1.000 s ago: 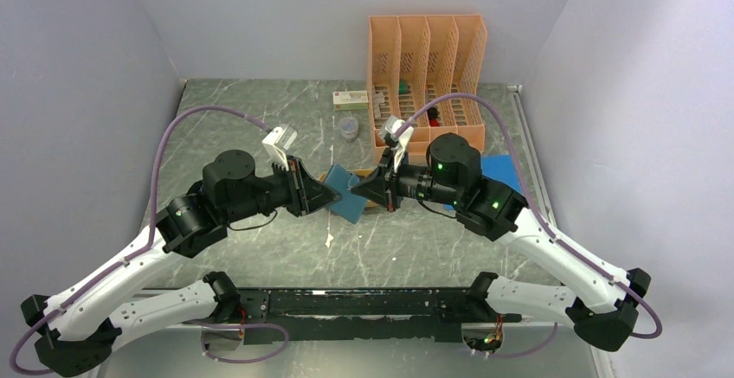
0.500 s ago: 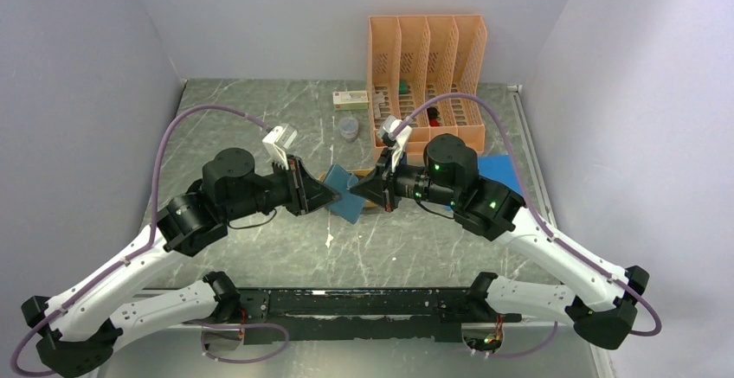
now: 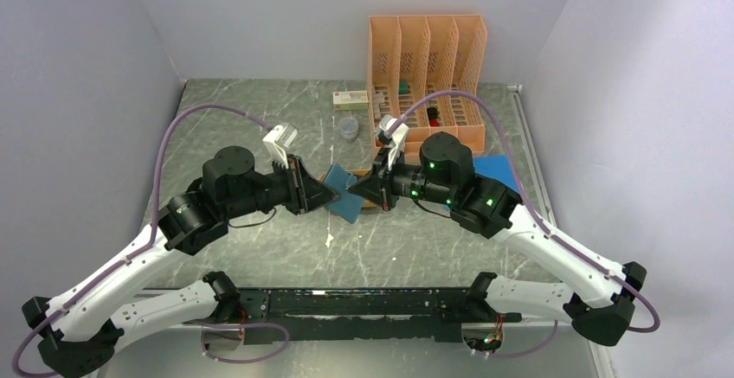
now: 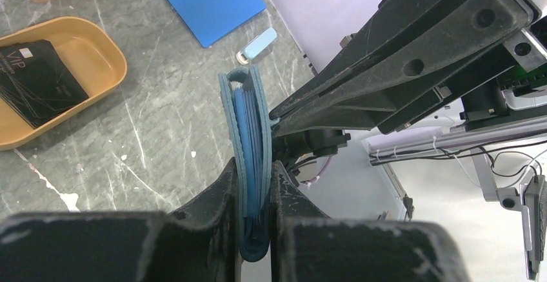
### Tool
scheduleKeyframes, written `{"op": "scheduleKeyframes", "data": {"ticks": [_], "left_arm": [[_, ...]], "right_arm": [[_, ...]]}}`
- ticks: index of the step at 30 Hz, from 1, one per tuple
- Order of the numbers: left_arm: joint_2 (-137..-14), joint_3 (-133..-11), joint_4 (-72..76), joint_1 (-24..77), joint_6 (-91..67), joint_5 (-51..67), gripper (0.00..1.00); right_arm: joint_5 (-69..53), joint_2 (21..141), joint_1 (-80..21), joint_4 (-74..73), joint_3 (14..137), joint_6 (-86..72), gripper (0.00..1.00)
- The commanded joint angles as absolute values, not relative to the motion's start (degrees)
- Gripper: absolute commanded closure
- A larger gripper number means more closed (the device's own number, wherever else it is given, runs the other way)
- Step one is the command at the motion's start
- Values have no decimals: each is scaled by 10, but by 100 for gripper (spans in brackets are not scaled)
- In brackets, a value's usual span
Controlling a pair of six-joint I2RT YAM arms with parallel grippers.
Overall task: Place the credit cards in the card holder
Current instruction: Close the card holder, then place the card holder at the center of the board.
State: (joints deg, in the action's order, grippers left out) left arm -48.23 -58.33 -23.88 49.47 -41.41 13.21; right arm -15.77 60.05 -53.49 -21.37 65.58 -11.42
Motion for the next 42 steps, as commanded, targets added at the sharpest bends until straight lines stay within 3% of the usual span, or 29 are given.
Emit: {"op": "scheduleKeyframes", "data": {"ticks": [1,12,16,17,19,21,25,33,42], "left_arm": [[-476,-603,-90,512,-452,272,95],[-474,-598,-58,512,-477,283,95],[-466,-618,-132,512,-441,223,95],[-463,-619,-150,511,-432,204,95],[-456,-617,-188,512,-413,164,95],[-449,-607,-219,511,-407,123,95],[-432,-547,-208,512,-418,105,95],[-425,-387,-148,511,-440,96,95],[-498,-228,-18,511,-483,77,95]], "right_arm": [[-137,639,-550,-206,657,-117,100],[-125,656,-566,-203,659,-121,100],[-106,626,-567,-208,655,-121,100],[-106,615,-567,-212,656,-119,96],[-113,594,-567,-232,665,-113,65],[-121,573,-566,-250,673,-109,42],[-98,539,-566,-290,690,-105,25],[41,478,-566,-267,610,-149,25],[58,464,-566,-209,518,-201,26]]}}
